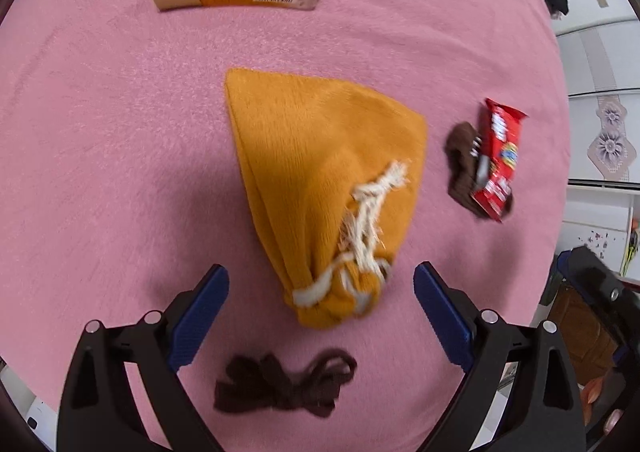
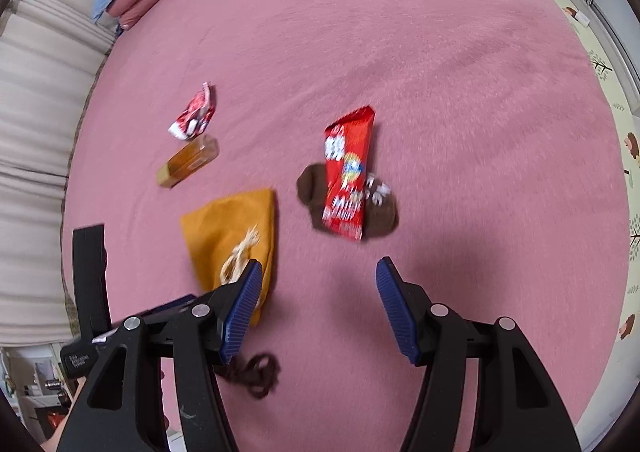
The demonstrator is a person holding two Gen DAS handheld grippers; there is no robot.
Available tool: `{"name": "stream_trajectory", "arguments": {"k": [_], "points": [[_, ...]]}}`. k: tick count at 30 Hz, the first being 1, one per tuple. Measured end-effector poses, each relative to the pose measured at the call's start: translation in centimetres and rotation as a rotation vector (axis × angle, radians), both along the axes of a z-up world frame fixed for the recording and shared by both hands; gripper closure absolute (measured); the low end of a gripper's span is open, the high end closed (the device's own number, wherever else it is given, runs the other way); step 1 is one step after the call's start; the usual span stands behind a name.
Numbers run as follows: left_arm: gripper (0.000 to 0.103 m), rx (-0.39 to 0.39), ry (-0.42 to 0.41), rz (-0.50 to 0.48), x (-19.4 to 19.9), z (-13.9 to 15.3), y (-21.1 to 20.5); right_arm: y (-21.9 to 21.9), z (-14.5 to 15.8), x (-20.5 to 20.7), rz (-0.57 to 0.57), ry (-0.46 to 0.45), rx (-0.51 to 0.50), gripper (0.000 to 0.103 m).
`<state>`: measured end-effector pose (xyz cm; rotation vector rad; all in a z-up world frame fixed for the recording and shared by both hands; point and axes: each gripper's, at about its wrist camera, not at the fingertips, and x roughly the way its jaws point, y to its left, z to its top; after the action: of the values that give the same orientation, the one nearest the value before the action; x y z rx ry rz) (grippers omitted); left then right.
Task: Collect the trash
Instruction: 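Grasp the mustard drawstring pouch with left tool while right tool grasps red candy wrapper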
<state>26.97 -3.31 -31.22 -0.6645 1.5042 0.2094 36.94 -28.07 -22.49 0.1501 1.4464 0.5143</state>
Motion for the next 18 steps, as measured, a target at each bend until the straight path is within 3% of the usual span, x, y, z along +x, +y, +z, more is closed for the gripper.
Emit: {"name": "stream_trajectory", "arguments": {"k": [14,17,18], "points": [[0.004,0.019,0.097,-0.006,2.2,-3.9,-0.5,2.2,-5.6,4.5,-0.007,0.03,-0.058,0.053],[0.004,0.021,0.104,0.013,2.4,-4.3,-0.5,3.1,-6.6,4.7,0.017,0.023,-0.101,0.062],[0.005,0.024,0.101,0.026,2.3,-4.2,-0.5,3.3,-6.9,4.7,0.023,0.023,-0.117,0.07]]}}
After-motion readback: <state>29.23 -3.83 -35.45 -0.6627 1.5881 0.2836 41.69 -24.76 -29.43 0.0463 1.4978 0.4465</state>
